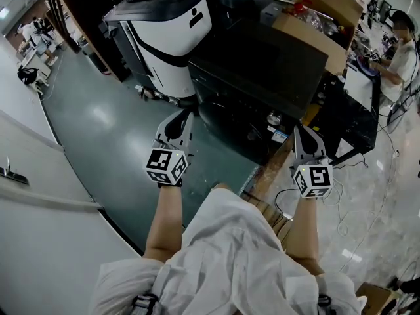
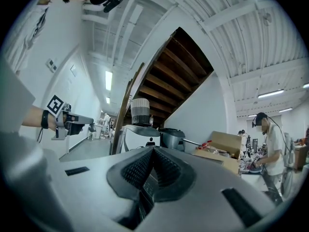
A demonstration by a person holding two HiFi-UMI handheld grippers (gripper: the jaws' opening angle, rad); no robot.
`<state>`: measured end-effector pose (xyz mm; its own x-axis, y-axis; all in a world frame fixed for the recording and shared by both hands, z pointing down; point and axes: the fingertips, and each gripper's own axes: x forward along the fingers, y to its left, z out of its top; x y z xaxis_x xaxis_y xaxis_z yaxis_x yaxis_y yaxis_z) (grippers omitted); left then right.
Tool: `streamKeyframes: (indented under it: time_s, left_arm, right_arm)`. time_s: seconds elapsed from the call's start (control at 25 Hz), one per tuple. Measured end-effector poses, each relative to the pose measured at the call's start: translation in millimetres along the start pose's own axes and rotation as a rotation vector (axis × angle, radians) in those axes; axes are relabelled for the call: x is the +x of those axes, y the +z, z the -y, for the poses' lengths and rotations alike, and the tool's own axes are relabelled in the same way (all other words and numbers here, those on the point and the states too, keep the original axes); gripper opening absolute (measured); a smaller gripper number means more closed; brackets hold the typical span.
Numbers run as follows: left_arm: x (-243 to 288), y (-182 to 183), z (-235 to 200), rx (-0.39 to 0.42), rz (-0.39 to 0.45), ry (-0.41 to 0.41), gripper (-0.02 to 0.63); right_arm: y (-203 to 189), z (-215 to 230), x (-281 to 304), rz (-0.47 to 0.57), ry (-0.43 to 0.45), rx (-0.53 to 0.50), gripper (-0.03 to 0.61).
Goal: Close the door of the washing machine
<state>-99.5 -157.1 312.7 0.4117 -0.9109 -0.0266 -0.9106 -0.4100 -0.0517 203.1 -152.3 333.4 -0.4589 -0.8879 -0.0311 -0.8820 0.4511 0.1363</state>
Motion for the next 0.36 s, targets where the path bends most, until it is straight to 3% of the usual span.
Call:
streamKeyframes:
  time_s: [0.36]
  left_arm:
    - [-1.7, -2.7, 1.1, 0.000, -0.004, -0.004, 0.044]
  right_arm:
    - [-0.4, -1.4, -0.4, -0.002, 0.002, -0.007, 0.026]
